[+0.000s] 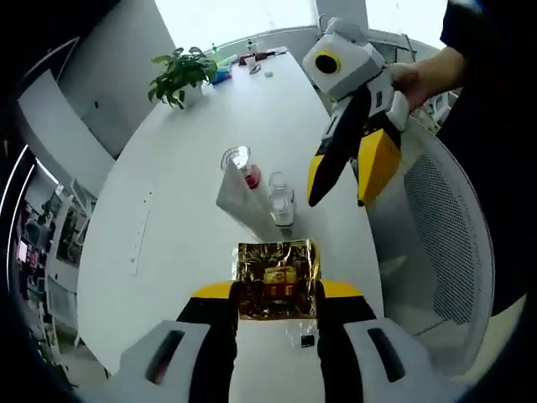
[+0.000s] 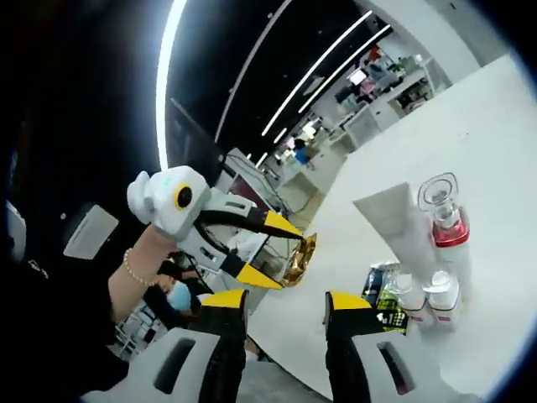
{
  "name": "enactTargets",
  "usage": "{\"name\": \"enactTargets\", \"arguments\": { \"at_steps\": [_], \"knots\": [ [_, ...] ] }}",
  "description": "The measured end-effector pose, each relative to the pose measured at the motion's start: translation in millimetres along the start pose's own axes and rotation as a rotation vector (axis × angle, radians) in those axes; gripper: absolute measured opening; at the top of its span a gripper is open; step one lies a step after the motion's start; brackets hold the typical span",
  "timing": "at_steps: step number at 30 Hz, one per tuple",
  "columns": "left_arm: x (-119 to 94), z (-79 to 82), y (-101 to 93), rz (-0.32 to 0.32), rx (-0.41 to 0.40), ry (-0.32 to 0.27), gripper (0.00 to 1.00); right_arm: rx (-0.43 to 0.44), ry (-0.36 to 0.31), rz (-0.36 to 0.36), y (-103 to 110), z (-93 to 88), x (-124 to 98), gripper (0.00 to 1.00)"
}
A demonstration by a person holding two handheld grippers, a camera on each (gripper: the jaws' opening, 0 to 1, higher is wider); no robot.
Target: Arrange the skincare products in the storage area until every visible bottle or jar stands upright without overlapping.
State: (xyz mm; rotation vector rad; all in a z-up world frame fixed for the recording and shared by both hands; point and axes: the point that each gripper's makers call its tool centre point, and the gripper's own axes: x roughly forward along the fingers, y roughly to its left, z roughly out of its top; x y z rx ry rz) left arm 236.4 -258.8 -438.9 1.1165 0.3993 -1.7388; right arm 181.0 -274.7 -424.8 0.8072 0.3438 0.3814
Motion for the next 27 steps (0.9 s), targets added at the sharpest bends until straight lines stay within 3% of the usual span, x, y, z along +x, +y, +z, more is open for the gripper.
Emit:
{"name": "enactTargets", "arguments": {
  "at_steps": [13, 20, 27],
  "knots": [
    [-2.9, 20.8, -16.6, -0.025, 0.041, -0.039, 0.36, 0.103, 0.024, 0.019, -6.6, -5.8, 27.1, 0.32],
    [-4.3, 26.8, -18.6, -0.043, 0.03, -0.074, 0.36, 0.182, 0.006, 0.043, -4.4, -2.1, 30.0, 0.03],
    [-3.1, 23.1, -19.1, -0.047, 0.003, -0.098, 0.36, 0.21, -0.027, 0.037, -2.4, -4.2, 28.2, 0.0]
  ]
}}
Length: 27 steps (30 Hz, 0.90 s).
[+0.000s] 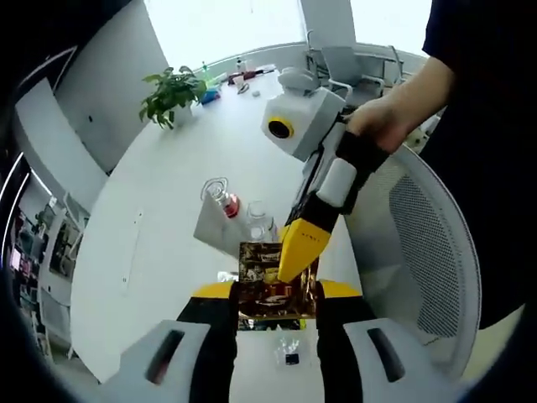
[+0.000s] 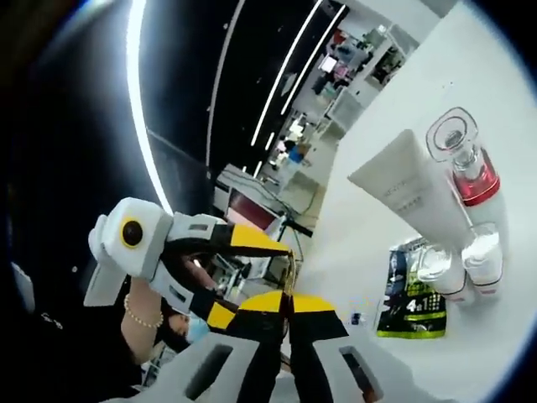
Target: Arrange the skincare products in the storage area until every visible bottle or jar stands upright without overlapping.
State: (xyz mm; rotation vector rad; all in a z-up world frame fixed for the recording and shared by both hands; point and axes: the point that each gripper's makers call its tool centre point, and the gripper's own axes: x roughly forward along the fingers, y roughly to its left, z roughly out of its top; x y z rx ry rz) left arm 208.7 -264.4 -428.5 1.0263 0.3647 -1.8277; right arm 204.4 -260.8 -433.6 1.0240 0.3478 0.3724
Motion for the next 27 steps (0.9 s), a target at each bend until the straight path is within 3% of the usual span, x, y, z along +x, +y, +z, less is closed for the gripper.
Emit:
{"name": "enactTargets", "arguments": {
  "at_steps": [8, 10, 15, 21, 23, 24, 25, 27],
  "knots": [
    [-2.3, 3.7, -2.5, 0.024, -0.058, -0.042, 0.4, 0.012, -0.026, -0.009, -1.2, 2.8, -3.3, 0.0],
    [-7.1, -0.3, 4.1, 0.079, -0.151, -0.063, 0.42, 0.008, -0.042, -0.021, -2.1, 5.9, -4.5, 0.0],
    [-18.6, 3.6, 4.6, 0.134, -0.369, -0.235, 0.51, 0.018, -0.09, -0.017, -1.3, 13.7, -8.4, 0.0],
    [-25.6, -2.9, 5.3, 0.165, -0.59, -0.368, 0.5, 0.017, -0.118, -0.013, -0.2, 15.9, -9.9, 0.0],
    [-27.5, -14.5, 9.4, 0.211, -0.665, -0.383, 0.5, 0.012, -0.126, -0.006, 2.6, 15.1, -9.4, 0.0],
    [-28.2, -11.4, 3.8, 0.224, -0.691, -0.409, 0.51, 0.006, -0.129, -0.004, 3.8, 14.9, -9.0, 0.0],
    [-29.7, -9.2, 2.3, 0.23, -0.719, -0.444, 0.52, -0.008, -0.138, -0.001, 5.5, 15.2, -8.5, 0.0],
    [-33.2, -9.4, 3.1, 0.222, -0.85, -0.553, 0.52, -0.037, -0.15, 0.003, 8.8, 15.7, -8.4, 0.0]
  ]
}}
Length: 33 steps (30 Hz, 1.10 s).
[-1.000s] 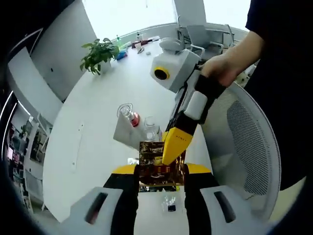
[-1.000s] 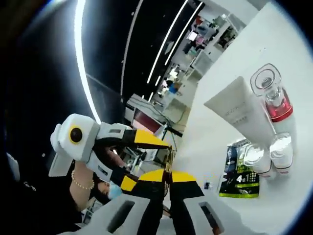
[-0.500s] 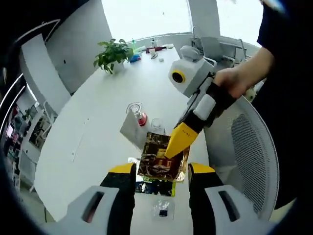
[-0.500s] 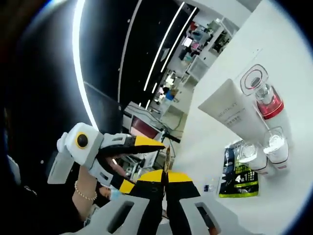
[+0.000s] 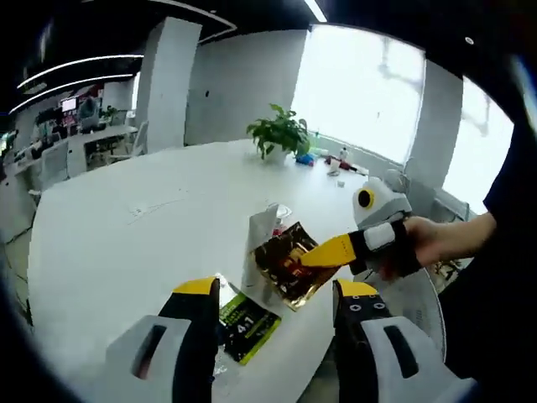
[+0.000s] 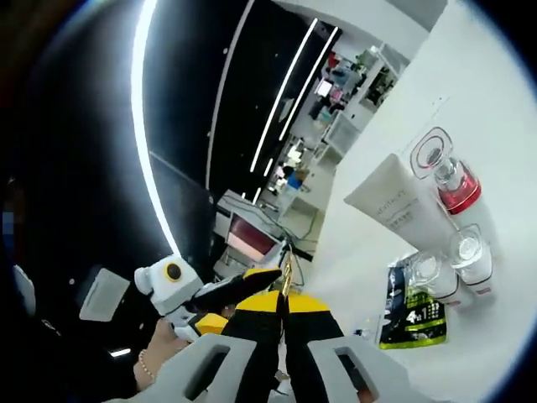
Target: Arrange the skincare products in the storage area until every visible bottle or jar stands upright without overlapping.
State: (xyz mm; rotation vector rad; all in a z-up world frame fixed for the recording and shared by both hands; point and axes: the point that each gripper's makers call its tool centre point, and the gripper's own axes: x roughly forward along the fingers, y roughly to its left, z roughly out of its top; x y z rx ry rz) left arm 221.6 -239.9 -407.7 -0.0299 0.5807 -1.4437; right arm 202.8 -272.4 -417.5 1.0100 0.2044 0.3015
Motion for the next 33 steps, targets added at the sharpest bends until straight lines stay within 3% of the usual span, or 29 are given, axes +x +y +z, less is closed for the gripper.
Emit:
{"name": "enactTargets", "arguments": {
  "at_steps": [2, 4, 11, 14, 20, 24, 30, 33],
  "knots": [
    [-3.0, -0.2, -1.6, -0.014, -0.082, -0.061, 0.5, -0.013, -0.01, 0.008, 3.1, 0.8, -0.1, 0.0],
    [-5.1, -3.8, -1.3, -0.016, -0.124, -0.074, 0.47, -0.027, -0.032, 0.022, 7.7, 3.2, -0.8, 0.0],
    [-8.6, 0.5, -8.0, -0.013, -0.161, -0.145, 0.45, -0.062, -0.112, 0.077, 17.0, 15.0, -2.6, 0.0],
    [-13.4, 4.7, -9.4, -0.023, -0.206, -0.189, 0.42, -0.045, -0.124, 0.09, 19.6, 16.6, -2.2, 0.0],
    [-15.2, 2.7, -8.4, -0.039, -0.248, -0.207, 0.37, 0.01, -0.176, 0.142, 29.6, 21.3, -3.4, 0.0],
    [-17.1, 14.5, -15.7, -0.073, -0.325, -0.286, 0.35, 0.09, -0.241, 0.194, 39.7, 27.5, -4.5, 0.0],
    [-16.0, 18.8, -23.0, -0.094, -0.313, -0.307, 0.28, 0.12, -0.262, 0.236, 50.0, 22.1, -1.6, 0.0],
    [-17.4, 22.8, -26.5, -0.111, -0.334, -0.335, 0.22, 0.166, -0.305, 0.248, 50.4, 24.4, -3.5, 0.0]
  ]
}}
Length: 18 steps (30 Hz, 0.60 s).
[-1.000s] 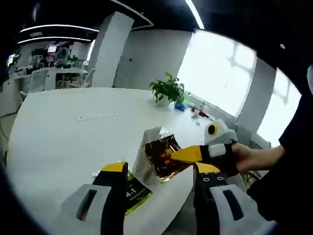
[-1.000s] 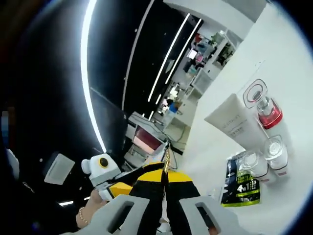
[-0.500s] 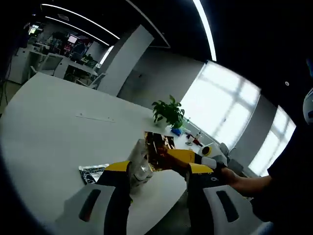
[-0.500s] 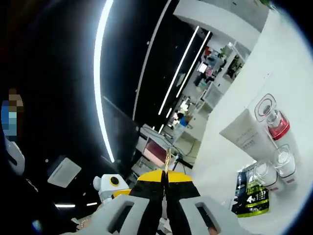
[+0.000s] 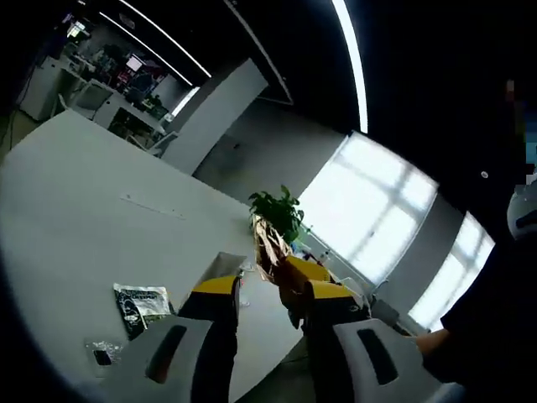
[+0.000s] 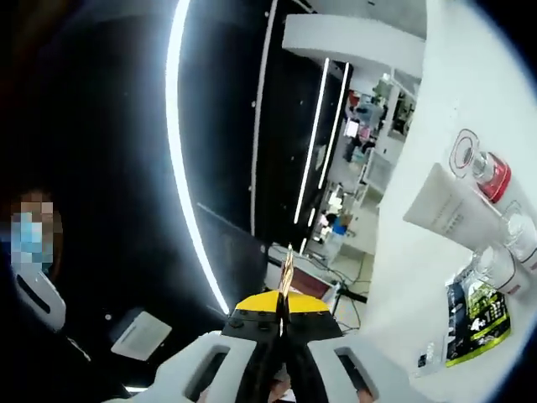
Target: Arrange the skincare products in the storage area until every visible bottle or jar stands upright without overlapping.
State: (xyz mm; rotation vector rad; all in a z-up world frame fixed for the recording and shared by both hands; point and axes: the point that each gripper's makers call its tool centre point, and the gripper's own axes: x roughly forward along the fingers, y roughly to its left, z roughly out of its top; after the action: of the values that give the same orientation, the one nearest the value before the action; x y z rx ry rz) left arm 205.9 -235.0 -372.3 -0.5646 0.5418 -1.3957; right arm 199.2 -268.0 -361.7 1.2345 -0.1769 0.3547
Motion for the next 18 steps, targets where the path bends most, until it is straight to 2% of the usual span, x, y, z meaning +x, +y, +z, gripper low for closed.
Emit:
{"name": "enactTargets", "arguments": {
  "at_steps": [3, 7, 9, 10, 12, 18],
  "knots": [
    [1.7, 6.2, -5.9, -0.018, -0.018, -0.049, 0.17, 0.03, -0.025, 0.007, 0.3, 0.7, -1.1, 0.0],
    [3.9, 6.9, -7.5, -0.014, -0.011, -0.06, 0.13, 0.04, -0.032, 0.011, 2.0, 0.0, -1.0, 0.0],
    [4.1, 11.8, -8.4, -0.016, -0.068, -0.098, 0.11, 0.042, -0.034, 0.014, 3.6, -0.7, -1.3, 0.0],
    [3.7, 12.2, -6.4, -0.004, -0.068, -0.108, 0.1, 0.043, -0.039, 0.017, 4.8, -0.2, -1.4, 0.0],
    [3.9, 9.1, -4.1, 0.027, -0.053, -0.101, 0.03, 0.032, -0.045, 0.016, 5.5, 0.1, -1.4, 0.0],
    [4.4, 10.5, -9.2, 0.015, -0.094, -0.095, 0.0, 0.006, -0.053, 0.012, 6.6, 0.3, -4.4, 0.0]
  ]
}}
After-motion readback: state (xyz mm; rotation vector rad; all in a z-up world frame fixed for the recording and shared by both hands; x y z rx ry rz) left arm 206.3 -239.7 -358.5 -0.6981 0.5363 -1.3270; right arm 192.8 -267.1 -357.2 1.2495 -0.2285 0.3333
